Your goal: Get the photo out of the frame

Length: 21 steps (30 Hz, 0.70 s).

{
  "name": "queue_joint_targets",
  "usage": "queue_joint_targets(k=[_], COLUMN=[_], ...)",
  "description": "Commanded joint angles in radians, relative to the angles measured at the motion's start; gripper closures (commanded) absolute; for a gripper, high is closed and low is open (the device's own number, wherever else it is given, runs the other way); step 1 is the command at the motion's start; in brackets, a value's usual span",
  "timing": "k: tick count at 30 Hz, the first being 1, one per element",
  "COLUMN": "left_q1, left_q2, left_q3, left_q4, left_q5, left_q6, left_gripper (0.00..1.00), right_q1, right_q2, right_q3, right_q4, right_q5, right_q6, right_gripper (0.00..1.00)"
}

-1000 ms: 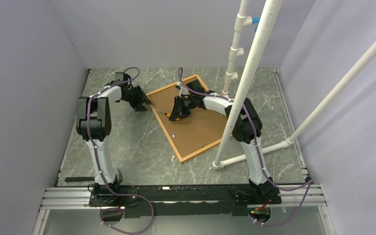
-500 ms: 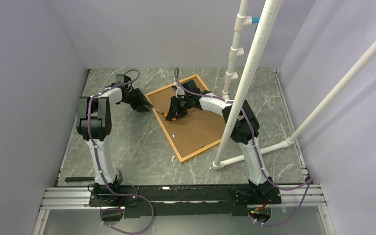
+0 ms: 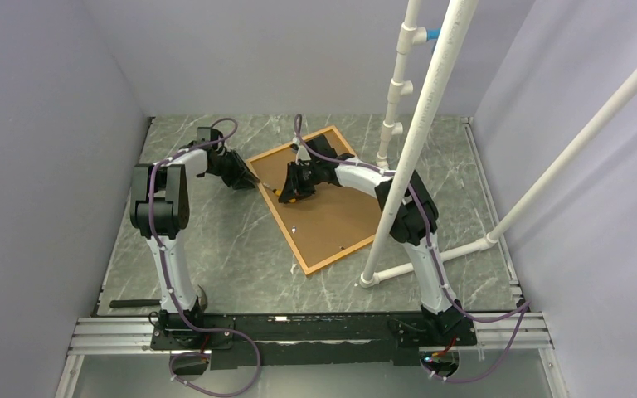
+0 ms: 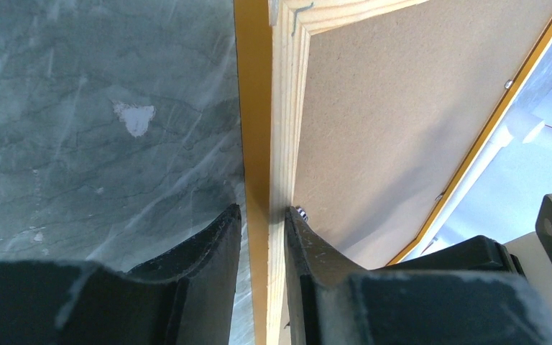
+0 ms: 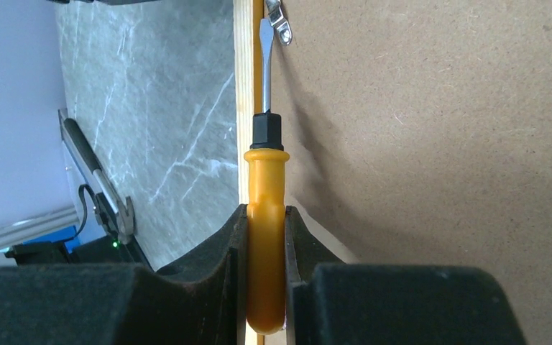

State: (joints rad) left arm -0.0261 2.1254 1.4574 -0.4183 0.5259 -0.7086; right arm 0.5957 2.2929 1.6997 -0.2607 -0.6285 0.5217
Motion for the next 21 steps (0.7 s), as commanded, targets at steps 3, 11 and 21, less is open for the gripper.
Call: queue_joint_targets(k=[3,11,21], left_q1=[-0.011,-0.011,-0.012], left_q2=[0.000,0.002,-0.041], left_q3=[-0.020,-0.010,-0.018], left_q4=[0.002,-0.006,0.015], left_q5=[-0.015,-0.020,-0.017], left_q6=[-0.009,-0.001,0.018], left_gripper=[0.68,0.67,0.53], right_q1=[-0.001,-0.005,-0.051], right_q2=[0.014,0.003,-0.158], right_q3=[0.034,0.057,-0.098], right_q4=[-0.009,-0.011,0.170], right_q5=[0.169,0.230,0.084], right_q6=[0.082,0.107,0.065], right_gripper=[1.00,1.00,1.00])
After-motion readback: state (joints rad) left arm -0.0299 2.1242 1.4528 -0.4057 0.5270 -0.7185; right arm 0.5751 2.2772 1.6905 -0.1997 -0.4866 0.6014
